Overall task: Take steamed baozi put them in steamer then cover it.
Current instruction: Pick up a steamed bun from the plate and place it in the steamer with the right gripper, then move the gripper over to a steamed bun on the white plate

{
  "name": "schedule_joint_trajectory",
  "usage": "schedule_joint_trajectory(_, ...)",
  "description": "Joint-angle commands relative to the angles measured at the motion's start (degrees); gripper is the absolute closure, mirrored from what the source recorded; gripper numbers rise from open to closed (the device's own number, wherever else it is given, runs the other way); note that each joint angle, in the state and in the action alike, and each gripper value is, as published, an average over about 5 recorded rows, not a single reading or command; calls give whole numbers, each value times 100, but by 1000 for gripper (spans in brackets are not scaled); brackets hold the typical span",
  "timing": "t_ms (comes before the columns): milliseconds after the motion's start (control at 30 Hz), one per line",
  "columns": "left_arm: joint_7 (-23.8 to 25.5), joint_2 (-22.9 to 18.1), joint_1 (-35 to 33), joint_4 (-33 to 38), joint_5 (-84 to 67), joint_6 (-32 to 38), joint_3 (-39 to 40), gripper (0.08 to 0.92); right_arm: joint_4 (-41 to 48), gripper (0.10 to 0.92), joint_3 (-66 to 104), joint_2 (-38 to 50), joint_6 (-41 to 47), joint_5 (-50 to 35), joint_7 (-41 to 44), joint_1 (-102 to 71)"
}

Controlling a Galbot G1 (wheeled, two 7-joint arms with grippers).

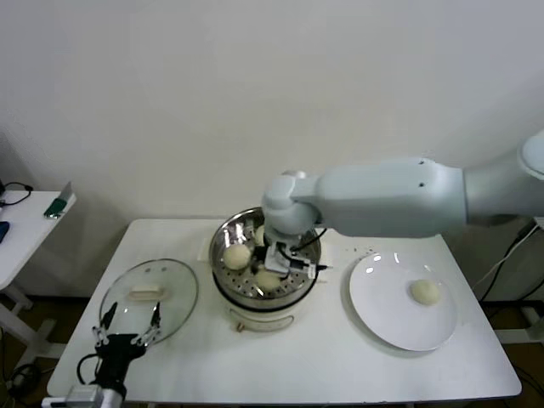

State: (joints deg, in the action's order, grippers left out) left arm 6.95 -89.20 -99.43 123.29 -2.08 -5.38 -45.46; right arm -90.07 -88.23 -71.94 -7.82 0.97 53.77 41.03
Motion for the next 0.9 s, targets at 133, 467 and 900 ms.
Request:
schedule_joint_trajectory(133,-4,-12,-5,0,-5,7,-5,177,305,381,55,-252,-41,325,-96,-497)
schedule_joint_trajectory(467,-6,-16,-10,2,-10,5,-18,177,475,235,124,-285,-217,-81,211,-310)
schedule_joint_trajectory(900,-3,-16,-5,2,-2,-4,21,177,707,202,-91,688,-245,-1782,986,676)
